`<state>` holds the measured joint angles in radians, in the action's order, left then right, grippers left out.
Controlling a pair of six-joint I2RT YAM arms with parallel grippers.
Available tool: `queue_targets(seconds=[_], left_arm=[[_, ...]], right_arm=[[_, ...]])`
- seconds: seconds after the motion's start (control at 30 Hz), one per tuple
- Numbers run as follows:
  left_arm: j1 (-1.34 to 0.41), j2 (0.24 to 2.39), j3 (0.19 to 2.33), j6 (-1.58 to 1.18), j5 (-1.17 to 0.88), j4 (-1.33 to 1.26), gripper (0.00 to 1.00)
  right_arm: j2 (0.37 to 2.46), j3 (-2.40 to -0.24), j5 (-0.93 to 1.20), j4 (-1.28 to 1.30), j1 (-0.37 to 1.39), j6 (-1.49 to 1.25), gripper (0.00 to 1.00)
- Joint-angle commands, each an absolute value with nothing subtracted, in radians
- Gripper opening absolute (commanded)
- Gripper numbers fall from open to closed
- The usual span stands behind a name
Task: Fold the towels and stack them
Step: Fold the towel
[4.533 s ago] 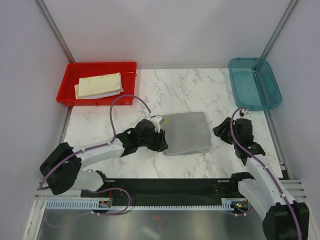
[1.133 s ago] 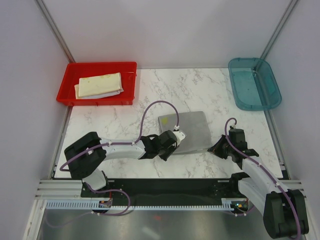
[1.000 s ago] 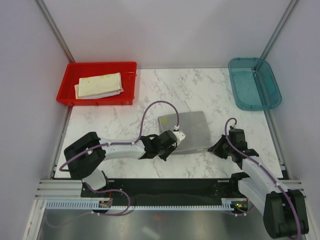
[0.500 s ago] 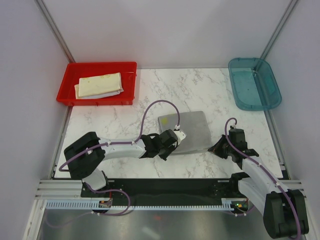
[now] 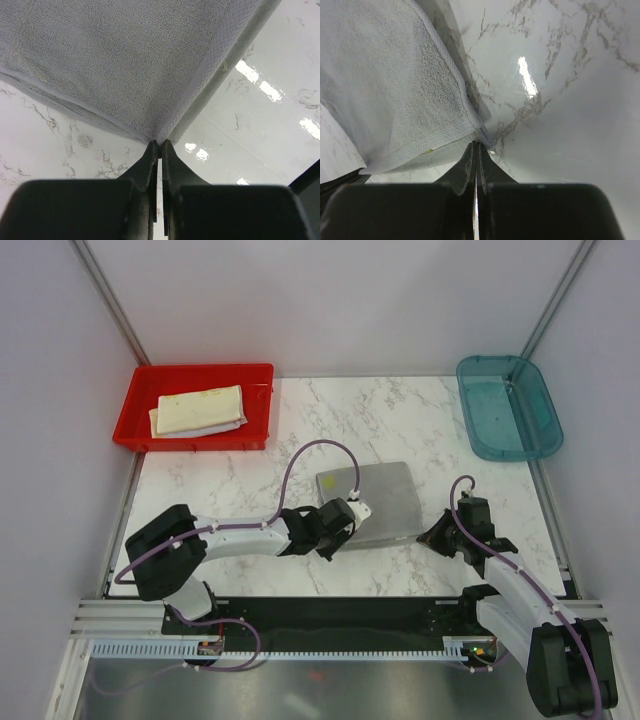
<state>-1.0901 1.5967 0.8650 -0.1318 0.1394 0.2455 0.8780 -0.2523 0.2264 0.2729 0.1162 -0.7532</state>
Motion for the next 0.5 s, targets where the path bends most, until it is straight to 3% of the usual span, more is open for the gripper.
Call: queue_targets(seconds=[0.0,0.47], left_arm=[[-1.097,1.543,0.888,-0.091,0.146,0.268,0.02],[-1.124,1.611,0.876,-0.112,0.123,0.265,0.02]], right_arm=[[0.877,-0.264,0.153,0.282,0.118,-0.768,0.0],[0.844,-0.261,0.14,0.298,0.117,-0.779,0.0]])
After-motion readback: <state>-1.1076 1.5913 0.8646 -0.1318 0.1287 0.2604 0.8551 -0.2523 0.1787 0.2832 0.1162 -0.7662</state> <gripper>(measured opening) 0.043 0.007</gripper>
